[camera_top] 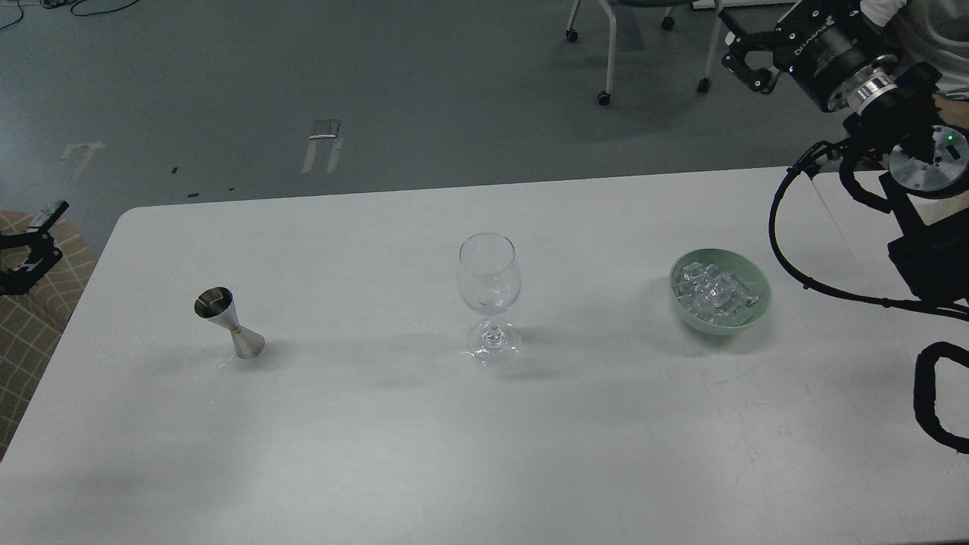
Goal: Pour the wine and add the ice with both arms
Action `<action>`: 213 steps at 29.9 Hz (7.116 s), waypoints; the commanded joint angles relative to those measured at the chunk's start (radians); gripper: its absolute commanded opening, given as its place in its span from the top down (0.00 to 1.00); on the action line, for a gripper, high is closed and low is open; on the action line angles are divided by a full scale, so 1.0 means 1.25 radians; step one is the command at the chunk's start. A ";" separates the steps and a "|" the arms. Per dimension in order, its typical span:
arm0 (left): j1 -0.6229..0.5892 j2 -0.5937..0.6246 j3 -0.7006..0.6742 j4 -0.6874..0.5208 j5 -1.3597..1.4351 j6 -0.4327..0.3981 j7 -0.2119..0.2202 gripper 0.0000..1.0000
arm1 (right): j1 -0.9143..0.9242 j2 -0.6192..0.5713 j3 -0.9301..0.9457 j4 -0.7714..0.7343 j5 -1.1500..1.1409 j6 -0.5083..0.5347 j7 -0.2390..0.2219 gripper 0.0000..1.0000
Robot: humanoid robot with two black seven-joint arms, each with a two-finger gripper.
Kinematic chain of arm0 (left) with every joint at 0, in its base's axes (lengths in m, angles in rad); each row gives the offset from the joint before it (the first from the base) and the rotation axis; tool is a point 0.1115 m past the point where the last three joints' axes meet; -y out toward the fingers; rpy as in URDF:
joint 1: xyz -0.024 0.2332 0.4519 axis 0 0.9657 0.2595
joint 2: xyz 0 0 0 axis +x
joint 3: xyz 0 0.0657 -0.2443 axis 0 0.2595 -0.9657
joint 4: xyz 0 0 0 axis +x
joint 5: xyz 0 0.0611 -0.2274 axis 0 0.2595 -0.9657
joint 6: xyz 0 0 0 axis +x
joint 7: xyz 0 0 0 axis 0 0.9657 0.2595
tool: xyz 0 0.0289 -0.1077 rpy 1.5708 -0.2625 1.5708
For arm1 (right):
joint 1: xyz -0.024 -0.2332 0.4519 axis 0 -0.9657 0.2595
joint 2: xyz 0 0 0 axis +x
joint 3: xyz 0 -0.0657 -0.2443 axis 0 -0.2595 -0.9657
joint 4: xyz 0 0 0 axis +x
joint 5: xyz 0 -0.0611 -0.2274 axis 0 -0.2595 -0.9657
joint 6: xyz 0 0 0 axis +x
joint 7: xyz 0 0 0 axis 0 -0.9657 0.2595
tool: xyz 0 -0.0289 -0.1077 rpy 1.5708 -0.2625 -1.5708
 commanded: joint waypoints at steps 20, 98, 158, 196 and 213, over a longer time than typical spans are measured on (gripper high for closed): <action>0.000 -0.116 -0.030 0.097 -0.003 0.000 0.000 0.07 | -0.005 -0.001 -0.002 -0.005 0.000 -0.001 -0.001 0.00; 0.553 -0.362 -0.345 -0.221 -0.261 0.000 0.091 0.40 | -0.056 -0.012 -0.001 -0.002 -0.001 -0.002 0.004 0.00; 0.283 -0.715 -0.334 0.097 -0.152 0.000 0.200 0.26 | -0.087 -0.058 -0.002 -0.001 -0.004 -0.015 -0.003 0.00; 0.177 -0.747 -0.342 0.266 -0.152 0.000 0.235 0.16 | -0.099 -0.093 -0.001 0.016 -0.001 -0.031 -0.004 0.00; 0.171 -0.737 -0.345 0.208 -0.152 0.000 0.235 0.17 | -0.101 -0.093 -0.001 0.010 -0.001 -0.028 -0.004 0.00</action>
